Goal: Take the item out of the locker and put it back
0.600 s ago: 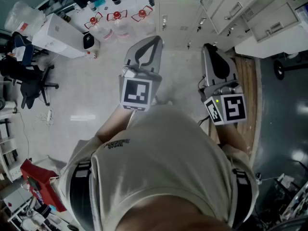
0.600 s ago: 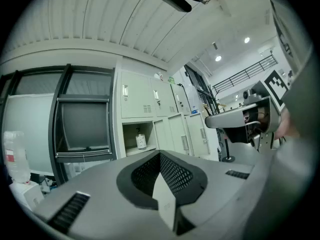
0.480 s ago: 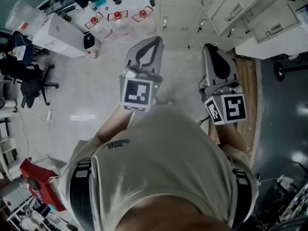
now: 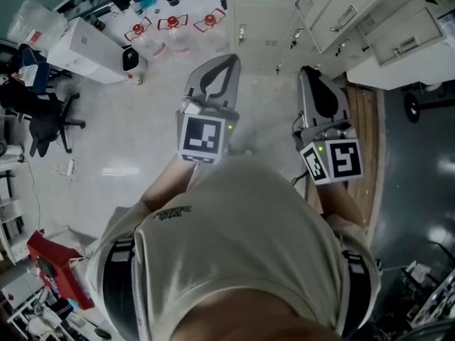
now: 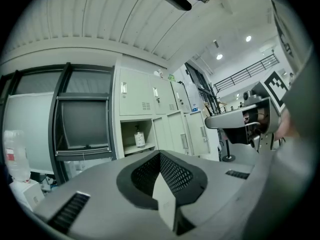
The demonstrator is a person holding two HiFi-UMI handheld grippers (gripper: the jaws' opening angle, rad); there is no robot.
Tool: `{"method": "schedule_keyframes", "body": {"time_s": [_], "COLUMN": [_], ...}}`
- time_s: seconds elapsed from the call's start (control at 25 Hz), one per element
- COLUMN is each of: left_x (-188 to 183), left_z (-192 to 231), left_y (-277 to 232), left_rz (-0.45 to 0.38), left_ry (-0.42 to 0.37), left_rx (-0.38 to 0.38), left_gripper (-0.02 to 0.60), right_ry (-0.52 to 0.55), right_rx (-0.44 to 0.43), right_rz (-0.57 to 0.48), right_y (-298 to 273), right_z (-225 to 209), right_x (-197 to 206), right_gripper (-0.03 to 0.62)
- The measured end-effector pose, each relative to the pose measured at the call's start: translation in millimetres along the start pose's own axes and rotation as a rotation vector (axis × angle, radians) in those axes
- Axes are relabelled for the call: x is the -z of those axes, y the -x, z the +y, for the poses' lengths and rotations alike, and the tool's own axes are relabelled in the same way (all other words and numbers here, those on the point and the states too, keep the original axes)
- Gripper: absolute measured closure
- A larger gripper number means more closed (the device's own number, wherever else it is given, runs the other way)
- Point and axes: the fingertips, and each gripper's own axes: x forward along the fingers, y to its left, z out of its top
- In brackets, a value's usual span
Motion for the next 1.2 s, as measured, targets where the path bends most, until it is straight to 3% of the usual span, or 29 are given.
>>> {"method": "schedule_keyframes", "body": {"time_s": [0.68,1.2], "left_x": [-5.0,-9.0], "left_z": [-23.2,3.9], "left_y": [-24.1,-43.5], "left_rz": [-0.002,-0.008], "left_ry": [-0.017,-0.015], "left_rx": [-0.040,-0.061], "left_gripper": [0.566,0.566], "right_ry": [-0.008,0.000], "right_rx": [-0.027,-0.038], "right_rz": [-0.034,-0.072], "right_y": [1.0,-36.6], "right_z": [-38.4,-46.7], "right_x": [5.3,-2.1], "right_gripper": [0.592,0.591]}}
